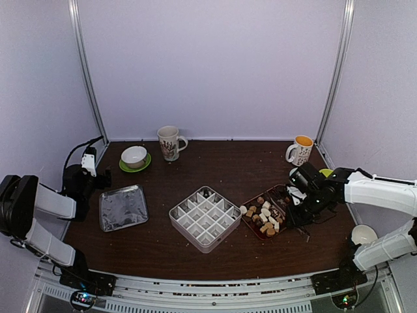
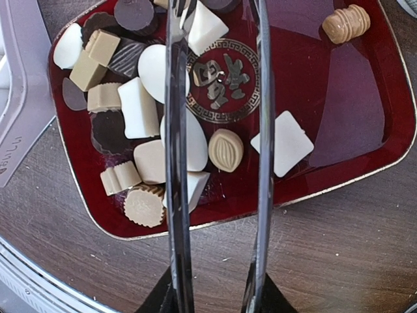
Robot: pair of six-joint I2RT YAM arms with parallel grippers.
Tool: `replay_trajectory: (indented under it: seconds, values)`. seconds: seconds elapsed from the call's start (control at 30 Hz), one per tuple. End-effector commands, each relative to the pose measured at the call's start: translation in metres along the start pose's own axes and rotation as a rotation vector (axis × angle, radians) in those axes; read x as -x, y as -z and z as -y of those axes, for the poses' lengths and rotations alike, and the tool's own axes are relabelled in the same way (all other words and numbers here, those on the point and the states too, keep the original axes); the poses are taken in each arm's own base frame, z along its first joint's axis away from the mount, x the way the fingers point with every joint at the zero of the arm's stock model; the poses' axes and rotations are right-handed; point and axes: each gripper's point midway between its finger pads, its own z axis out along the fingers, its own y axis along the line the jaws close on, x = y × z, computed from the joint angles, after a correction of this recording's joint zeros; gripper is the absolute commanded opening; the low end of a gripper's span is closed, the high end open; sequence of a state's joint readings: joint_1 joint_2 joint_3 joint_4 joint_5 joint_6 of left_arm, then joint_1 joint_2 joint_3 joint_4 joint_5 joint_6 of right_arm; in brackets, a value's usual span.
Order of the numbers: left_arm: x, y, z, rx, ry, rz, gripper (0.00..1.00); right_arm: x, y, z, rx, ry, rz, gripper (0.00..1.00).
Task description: Pack the chocolate
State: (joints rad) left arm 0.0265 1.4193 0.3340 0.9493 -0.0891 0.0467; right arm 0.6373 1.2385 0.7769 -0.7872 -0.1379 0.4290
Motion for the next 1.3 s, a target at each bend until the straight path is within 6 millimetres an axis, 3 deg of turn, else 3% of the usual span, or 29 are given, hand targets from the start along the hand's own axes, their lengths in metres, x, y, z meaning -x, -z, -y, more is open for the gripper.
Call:
replay_trajectory:
  seconds: [0.0,0.3,0.67,0.93,1.27]
  values:
    - [0.011,0.0,-0.005,0.018,0.01,0.051,0.98,0.016,0.002,-0.002,0.003,0.001,0.038,0.33]
    - [0.011,0.0,-0.005,0.018,0.01,0.05,0.98,0.02,-0.005,-0.006,0.017,-0.007,-0.004,0.34]
    - [0.011,0.0,-0.005,0.017,0.01,0.049,0.98,0.019,0.008,-0.017,0.07,0.018,-0.033,0.4]
    - [0.011,0.0,-0.005,0.018,0.009,0.049,0.98,0.019,0.005,0.004,-0.02,-0.018,-0.056,0.36]
    - [0.011,0.0,-0.006,0.018,0.009,0.05,0.98,0.019,0.021,0.019,-0.036,-0.049,-0.019,0.36]
